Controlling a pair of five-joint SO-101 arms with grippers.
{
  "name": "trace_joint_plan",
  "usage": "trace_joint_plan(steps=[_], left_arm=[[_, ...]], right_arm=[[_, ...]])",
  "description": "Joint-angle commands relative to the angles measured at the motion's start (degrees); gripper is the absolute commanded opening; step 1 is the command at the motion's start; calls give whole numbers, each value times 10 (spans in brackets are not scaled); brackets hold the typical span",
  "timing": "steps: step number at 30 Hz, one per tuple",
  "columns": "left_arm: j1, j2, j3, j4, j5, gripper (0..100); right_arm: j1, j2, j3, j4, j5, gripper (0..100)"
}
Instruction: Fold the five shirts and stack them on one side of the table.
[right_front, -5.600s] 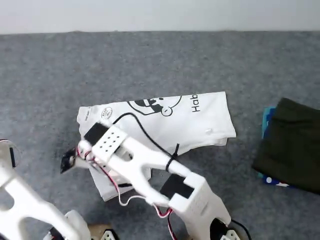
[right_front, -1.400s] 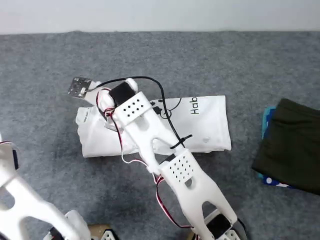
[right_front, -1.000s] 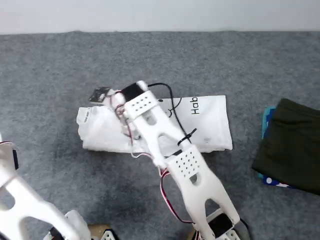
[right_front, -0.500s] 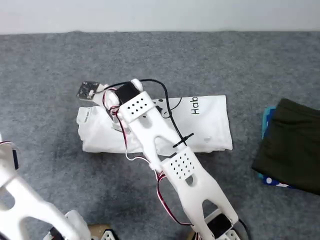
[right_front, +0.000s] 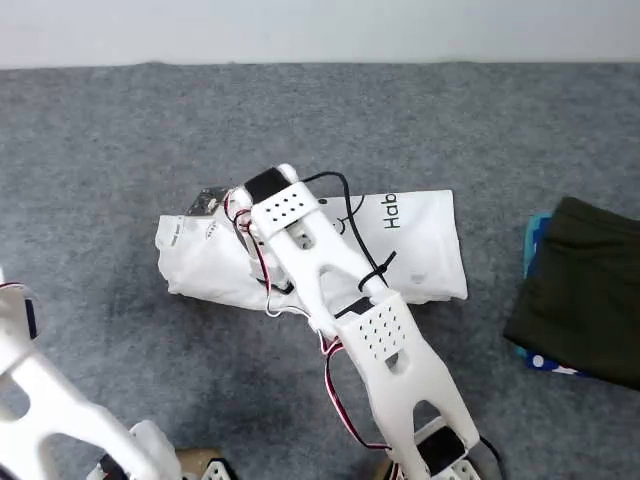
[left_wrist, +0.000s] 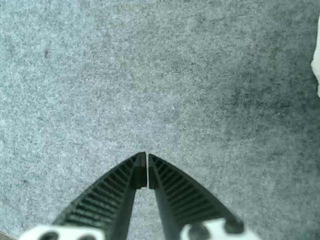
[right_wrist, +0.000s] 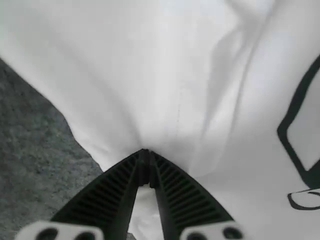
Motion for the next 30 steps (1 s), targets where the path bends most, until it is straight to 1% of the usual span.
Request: trace_joint_plan(steps=[1,6,14,18,23,25,27,30], left_arm=[[-1,-18,-5,-11,4,14],[-1,-18,-5,-11,4,14],[-1,-18,-5,-11,4,14],[-1,-18,-5,-11,4,14],[-1,-18,-5,-9,5,14],[-1,-18,-4,-8,5,14],[-1,-18,-4,-8,5,14],[-1,-14,-4,-11,5,14]], right_arm=[[11,-55,-21,22,-8,9],[22,-127,-29,24,-44,9],[84,-257,96,24,-78,9],[134,-314,173,24,-79,9],[234,-328,220,18,-92,20],[276,-313,220,18,-110,72],[309,-297,219,18,-141,148],[339,-267,218,16,-174,258]])
